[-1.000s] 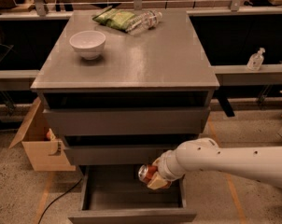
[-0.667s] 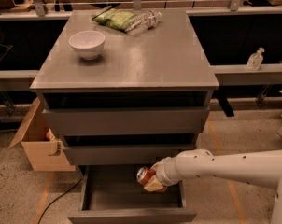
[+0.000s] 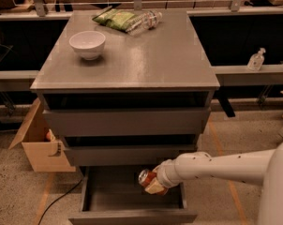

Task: Place coke can into bottom drawer

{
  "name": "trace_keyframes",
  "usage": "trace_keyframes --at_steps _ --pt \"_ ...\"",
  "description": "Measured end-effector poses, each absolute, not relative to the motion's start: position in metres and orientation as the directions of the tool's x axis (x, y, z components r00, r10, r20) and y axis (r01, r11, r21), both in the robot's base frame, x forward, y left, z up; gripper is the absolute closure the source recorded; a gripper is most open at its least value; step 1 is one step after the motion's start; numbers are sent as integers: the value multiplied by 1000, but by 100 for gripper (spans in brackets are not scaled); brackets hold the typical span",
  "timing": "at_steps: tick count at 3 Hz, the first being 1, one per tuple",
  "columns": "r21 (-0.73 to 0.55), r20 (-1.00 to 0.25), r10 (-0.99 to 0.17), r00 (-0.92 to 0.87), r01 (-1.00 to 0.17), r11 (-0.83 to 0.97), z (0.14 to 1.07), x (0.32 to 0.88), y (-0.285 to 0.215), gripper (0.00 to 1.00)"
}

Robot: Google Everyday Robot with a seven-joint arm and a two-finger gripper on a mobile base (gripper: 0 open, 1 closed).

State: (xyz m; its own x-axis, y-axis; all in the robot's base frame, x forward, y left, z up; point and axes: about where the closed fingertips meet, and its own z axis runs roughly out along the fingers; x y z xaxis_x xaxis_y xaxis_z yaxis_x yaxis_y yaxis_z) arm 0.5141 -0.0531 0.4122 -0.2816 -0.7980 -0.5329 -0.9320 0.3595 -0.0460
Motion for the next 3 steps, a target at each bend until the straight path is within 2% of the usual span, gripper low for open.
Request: trace_keyframes --at_steps 1,3 --pt "14 -526 -770 -362 -909 417 354 520 -58 100" --pt "56 -522 -723 -452 -864 500 277 528 -51 100"
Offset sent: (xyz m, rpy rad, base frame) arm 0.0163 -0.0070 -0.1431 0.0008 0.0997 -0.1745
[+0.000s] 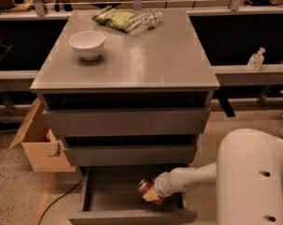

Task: Place coke can into bottom drawer

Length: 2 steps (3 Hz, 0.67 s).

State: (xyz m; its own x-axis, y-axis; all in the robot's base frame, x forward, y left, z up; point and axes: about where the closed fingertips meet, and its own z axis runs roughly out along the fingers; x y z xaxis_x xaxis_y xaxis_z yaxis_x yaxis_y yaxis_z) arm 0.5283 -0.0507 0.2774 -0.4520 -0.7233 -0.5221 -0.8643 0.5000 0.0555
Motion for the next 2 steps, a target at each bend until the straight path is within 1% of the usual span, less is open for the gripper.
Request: trace_keyframes --at_steps 2 --pt "92 -562 -679 -472 -852 516 226 543 -27 100"
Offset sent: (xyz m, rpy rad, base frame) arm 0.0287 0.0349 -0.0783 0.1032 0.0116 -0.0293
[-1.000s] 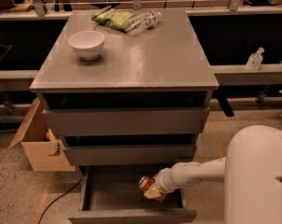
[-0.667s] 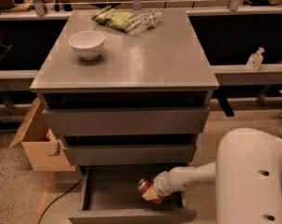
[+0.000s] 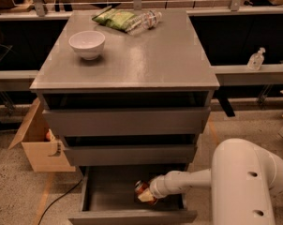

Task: Place coke can into bottom drawer

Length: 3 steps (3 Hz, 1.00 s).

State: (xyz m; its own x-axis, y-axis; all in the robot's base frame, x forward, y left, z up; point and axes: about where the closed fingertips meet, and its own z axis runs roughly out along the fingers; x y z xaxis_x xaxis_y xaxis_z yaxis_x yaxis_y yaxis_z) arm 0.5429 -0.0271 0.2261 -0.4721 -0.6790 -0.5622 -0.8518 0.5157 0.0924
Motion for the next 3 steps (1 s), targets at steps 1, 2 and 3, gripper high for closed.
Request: trace_keyframes --at_steps 1,2,3 --pt "116 -584 -664 -467 -857 501 208 552 -14 100" --pt "152 -599 -653 -463 -867 475 190 558 4 100" --pt "189 -602 -652 -460 -876 444 173 564 19 100"
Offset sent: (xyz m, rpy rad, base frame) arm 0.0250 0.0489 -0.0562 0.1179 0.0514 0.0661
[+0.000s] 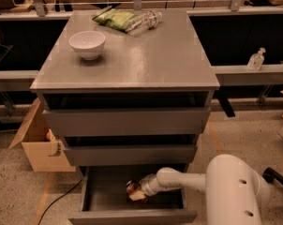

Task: Place coke can into bottom drawer

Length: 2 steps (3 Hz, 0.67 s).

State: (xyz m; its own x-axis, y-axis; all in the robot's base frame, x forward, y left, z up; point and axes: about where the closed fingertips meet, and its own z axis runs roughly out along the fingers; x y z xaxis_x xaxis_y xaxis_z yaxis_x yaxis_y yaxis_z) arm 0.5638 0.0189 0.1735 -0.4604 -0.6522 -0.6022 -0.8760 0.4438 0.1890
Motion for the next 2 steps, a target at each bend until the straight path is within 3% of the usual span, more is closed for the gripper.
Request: trace_keyframes --at_steps 2 --pt "228 -592 -659 -465 -880 416 158 571 29 60"
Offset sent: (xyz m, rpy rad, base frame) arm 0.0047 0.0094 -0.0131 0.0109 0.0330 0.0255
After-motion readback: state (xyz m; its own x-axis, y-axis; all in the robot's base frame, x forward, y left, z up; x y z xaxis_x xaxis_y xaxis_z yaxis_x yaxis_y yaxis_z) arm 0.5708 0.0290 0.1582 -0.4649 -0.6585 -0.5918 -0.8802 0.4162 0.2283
